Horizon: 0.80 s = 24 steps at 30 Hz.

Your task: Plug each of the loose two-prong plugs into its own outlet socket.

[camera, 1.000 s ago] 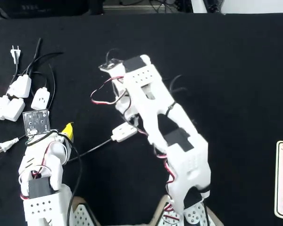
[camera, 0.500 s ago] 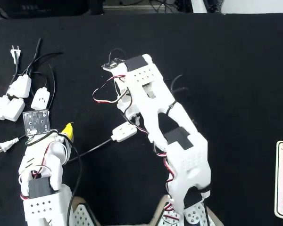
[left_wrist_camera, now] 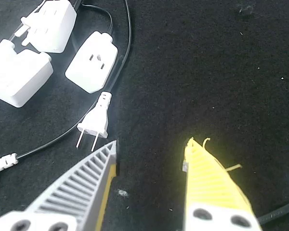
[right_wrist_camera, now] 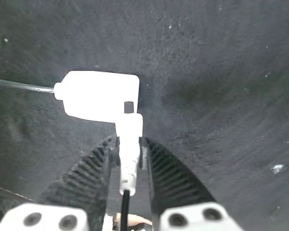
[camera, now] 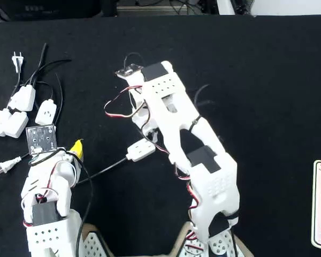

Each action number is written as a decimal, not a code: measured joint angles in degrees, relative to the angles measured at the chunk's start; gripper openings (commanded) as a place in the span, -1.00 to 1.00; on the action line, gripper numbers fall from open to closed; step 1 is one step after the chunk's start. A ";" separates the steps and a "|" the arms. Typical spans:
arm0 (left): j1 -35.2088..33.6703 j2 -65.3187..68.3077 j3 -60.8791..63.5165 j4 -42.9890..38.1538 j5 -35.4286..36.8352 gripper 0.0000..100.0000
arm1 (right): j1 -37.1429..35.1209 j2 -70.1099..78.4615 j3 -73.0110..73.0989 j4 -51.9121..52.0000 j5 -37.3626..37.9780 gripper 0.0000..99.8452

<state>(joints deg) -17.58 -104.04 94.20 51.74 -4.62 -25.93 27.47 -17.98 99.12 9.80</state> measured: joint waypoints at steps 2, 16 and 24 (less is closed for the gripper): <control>0.00 0.00 0.00 0.00 0.00 -0.54 | -0.62 0.00 1.14 0.00 -0.53 -0.98; 0.00 0.00 0.00 0.00 0.00 -0.54 | -1.23 0.00 1.23 0.00 -1.58 -0.98; 0.00 0.00 0.00 0.00 0.00 -0.54 | -1.41 0.00 1.23 0.00 -1.58 -0.98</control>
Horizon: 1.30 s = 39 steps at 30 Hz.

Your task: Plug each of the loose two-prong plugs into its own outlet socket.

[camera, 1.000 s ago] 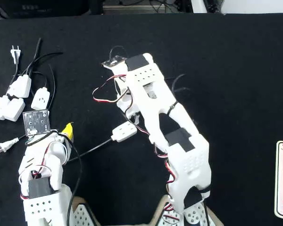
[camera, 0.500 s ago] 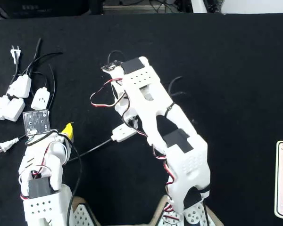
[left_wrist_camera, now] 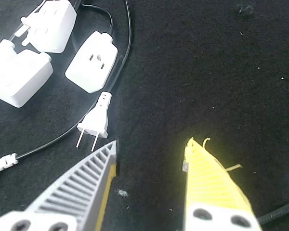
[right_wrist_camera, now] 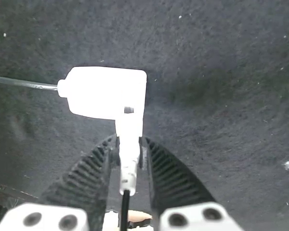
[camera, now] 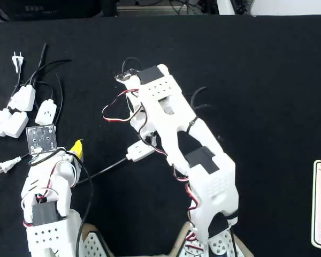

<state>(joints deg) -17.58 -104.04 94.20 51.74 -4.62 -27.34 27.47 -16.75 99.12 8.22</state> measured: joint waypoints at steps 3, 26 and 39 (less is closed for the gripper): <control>0.00 0.00 0.00 0.00 0.00 -0.54 | -0.79 0.00 -0.09 0.00 0.00 -0.98; -0.09 0.00 0.00 0.00 0.00 -0.54 | -0.79 2.81 -1.93 0.00 0.00 -0.98; -0.09 0.00 0.00 0.00 0.00 -0.54 | -1.05 6.86 -6.42 0.26 2.37 -0.98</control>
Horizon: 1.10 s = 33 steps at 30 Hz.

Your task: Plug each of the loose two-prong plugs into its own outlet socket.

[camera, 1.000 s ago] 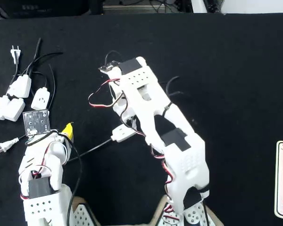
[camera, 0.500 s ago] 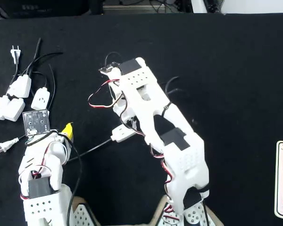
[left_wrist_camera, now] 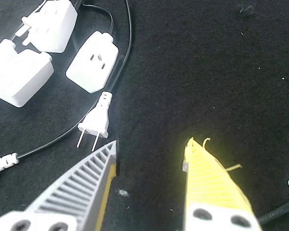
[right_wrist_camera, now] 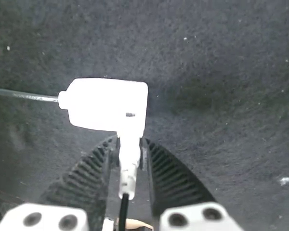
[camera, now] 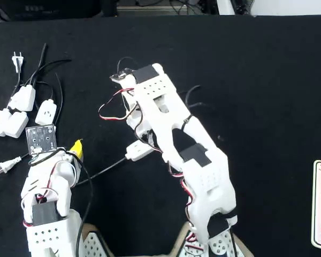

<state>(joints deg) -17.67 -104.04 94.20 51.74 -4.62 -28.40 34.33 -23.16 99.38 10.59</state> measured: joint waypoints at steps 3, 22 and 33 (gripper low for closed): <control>0.00 0.00 0.00 0.00 0.00 -0.54 | -1.14 0.53 0.00 0.00 1.93 -0.98; 0.00 0.00 0.00 0.00 0.00 -0.54 | -4.31 1.32 -0.44 -0.79 8.00 -0.98; 0.00 0.00 0.00 0.00 0.00 -0.54 | -9.23 -8.18 15.38 -9.76 15.74 -0.98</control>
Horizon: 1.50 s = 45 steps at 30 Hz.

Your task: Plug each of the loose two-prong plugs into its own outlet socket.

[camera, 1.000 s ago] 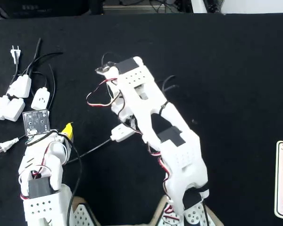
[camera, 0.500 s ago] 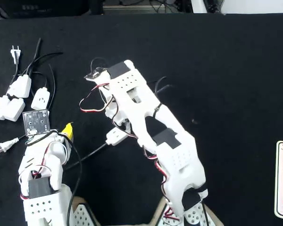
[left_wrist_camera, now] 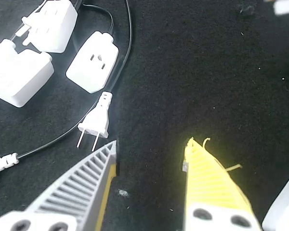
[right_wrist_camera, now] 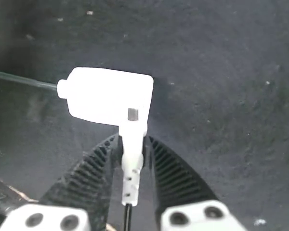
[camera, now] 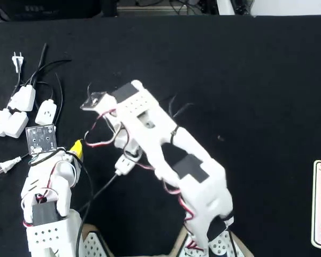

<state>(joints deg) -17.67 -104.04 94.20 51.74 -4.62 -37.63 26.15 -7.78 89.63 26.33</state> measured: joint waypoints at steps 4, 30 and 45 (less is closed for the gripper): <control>0.00 0.00 0.00 0.00 0.00 -0.54 | -0.18 -4.40 5.63 -4.40 0.53 -0.98; 0.00 0.00 0.00 0.00 0.00 -0.54 | 6.86 -6.07 -1.32 2.37 21.80 -0.98; 0.00 0.00 0.00 0.00 0.00 -0.54 | 4.75 -8.35 10.81 -9.93 4.75 -0.98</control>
<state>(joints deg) -17.67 -104.04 94.20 51.74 -4.62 -32.88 17.80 3.03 79.69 31.08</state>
